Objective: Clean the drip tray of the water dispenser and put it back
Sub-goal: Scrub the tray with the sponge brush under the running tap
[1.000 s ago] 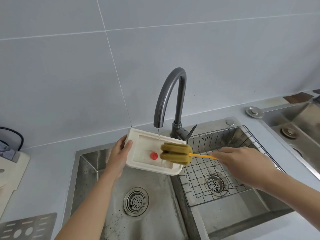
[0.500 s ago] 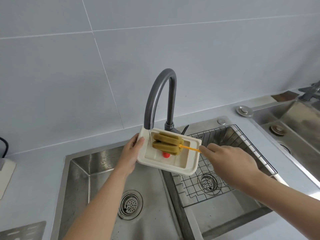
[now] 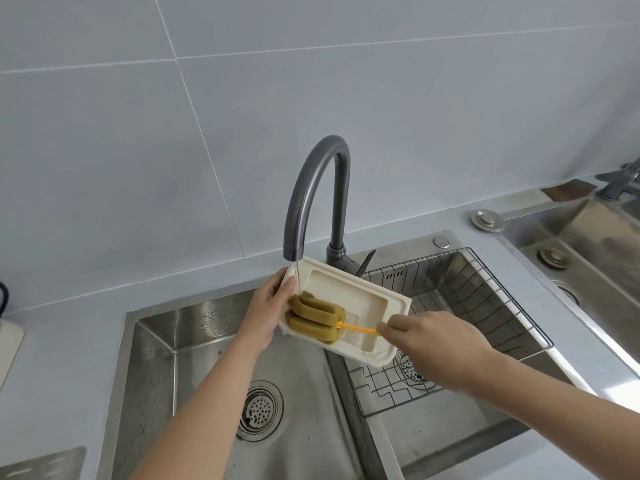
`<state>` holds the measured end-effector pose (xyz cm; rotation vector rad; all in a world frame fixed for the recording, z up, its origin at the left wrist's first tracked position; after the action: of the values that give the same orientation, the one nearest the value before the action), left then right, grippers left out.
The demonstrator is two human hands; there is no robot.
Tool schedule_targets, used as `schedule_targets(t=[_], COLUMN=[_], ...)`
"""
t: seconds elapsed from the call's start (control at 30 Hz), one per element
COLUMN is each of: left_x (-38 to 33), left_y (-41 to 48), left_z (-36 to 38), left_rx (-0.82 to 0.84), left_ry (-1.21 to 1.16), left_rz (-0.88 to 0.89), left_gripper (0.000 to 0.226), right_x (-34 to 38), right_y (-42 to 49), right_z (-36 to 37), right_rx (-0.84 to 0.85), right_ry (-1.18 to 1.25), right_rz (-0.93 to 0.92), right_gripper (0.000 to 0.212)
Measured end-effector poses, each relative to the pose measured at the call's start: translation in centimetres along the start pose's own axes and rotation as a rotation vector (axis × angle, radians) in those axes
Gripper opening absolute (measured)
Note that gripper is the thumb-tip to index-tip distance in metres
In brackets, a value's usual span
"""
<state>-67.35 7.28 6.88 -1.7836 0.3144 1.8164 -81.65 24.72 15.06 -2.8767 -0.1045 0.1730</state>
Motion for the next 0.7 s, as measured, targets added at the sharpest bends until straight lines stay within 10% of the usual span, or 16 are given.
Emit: schedule_targets(t=[0.37,0.7], left_x=[-0.2,-0.6], left_y=[-0.1,-0.6], left_z=[-3.0,-4.9], left_rx=[-0.113,-0.181], left_ry=[0.08,0.049], left_rz=[0.087,0.1], left_gripper=[0.02,0.02], right_x=[-2.0,-3.4], right_y=[0.4,-0.8], right_z=[-0.5,-3.0], right_rx=[0.023,-0.487], right_ry=[-0.085,-0.028], right_rz=[-0.083,-0.109], right_gripper=[0.053,0.053])
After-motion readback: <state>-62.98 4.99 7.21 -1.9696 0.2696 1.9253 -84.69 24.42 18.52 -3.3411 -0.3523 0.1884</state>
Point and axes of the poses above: each hand's wrist, its own y-axis towards the middle knuckle, its own z-axis out of the palm, x = y × z, the point moved 4 cm from there along y, towards the middle knuckle
